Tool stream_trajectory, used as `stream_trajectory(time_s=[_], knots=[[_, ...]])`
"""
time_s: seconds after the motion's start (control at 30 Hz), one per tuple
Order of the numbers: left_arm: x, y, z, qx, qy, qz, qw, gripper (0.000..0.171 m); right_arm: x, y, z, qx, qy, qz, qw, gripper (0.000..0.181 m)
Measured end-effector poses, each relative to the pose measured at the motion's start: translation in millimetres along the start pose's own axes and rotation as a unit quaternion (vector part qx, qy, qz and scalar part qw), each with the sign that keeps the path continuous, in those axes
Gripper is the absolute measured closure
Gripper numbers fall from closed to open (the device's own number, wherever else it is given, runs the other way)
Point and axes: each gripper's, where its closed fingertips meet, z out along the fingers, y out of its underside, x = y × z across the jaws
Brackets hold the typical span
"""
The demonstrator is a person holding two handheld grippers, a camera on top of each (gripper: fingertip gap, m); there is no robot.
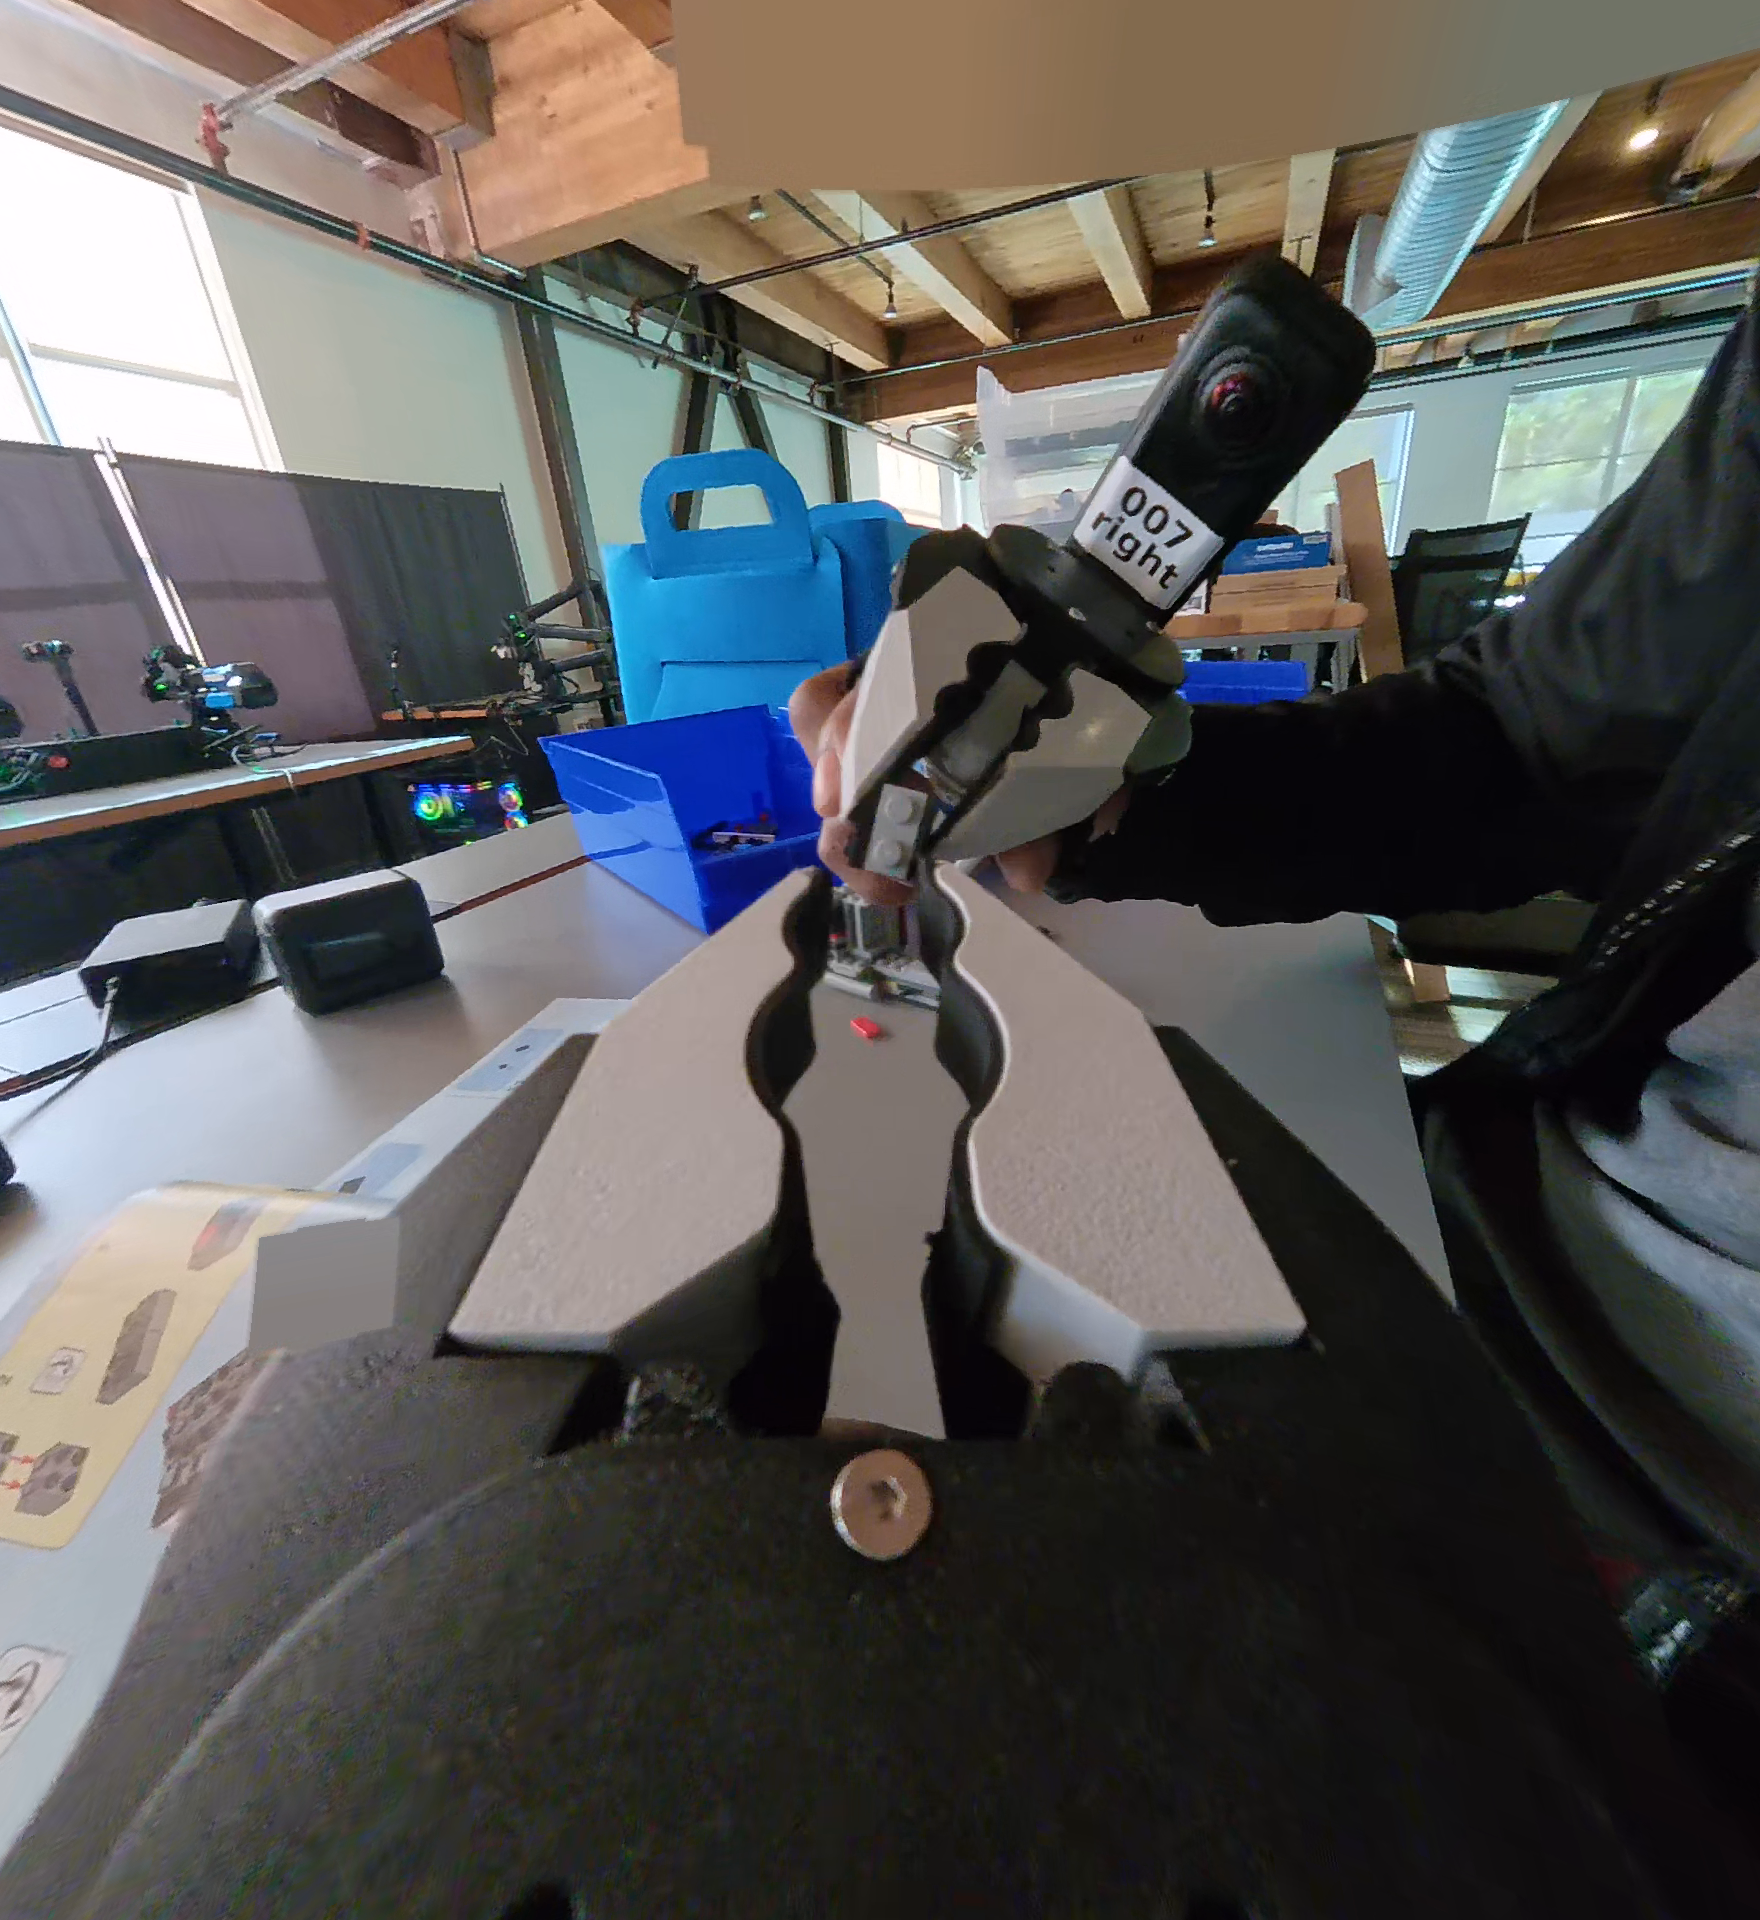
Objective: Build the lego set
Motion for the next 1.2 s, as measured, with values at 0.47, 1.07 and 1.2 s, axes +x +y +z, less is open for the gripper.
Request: stream_trajectory(time_s=[0.47,1.07,1.2], knots=[[11.5,0.0,4.9,0.004,0.017,0.039,0.999,0.155,-16.5,4.5,1.1,-0.033,-0.046,-0.048,0.997,0.169],[5.6,3.3,6.4,-0.008,0.007,0.033,0.999,0.156,-12.9,10.2,1.7,-0.053,-0.039,-0.081,0.994,0.169],[-0.9,4.2,5.0,-0.005,0.020,-0.075,0.997,0.139,-7.3,17.8,0.6,-0.075,-0.004,-0.136,0.988,0.168]])
